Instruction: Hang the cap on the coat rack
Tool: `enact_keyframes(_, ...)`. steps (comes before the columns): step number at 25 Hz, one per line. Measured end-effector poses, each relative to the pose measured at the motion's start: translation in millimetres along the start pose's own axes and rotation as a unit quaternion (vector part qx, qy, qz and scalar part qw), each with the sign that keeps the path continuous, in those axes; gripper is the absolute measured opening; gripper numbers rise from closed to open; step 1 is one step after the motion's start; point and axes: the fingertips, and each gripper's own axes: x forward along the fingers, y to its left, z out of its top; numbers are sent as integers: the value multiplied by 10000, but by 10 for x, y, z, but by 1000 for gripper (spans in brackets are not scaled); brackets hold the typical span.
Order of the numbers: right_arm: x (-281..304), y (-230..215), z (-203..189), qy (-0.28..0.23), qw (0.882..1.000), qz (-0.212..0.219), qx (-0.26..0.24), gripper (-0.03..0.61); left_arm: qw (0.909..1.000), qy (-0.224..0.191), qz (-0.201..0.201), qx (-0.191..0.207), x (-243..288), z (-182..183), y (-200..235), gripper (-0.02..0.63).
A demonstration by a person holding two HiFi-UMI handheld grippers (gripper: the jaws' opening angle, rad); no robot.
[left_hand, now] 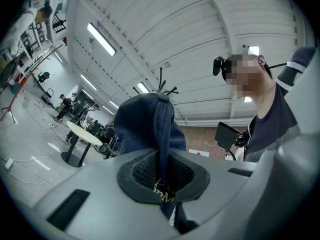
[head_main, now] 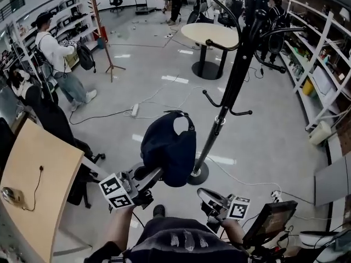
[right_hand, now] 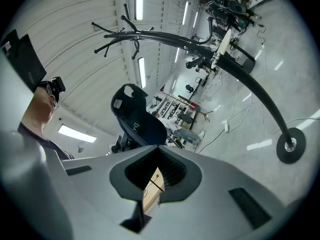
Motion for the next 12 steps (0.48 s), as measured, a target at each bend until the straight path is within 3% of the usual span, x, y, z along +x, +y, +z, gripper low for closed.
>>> enact_keyframes(5, 597, 57, -156, -259, 9995, -203, 22, -6, 9996, -16, -269, 125, -398, 383, 350, 9)
enact_keyframes(12, 1446, -94, -285, 229, 9995, -198, 85, -6, 9997, -83, -157, 148, -777, 639, 1020, 9)
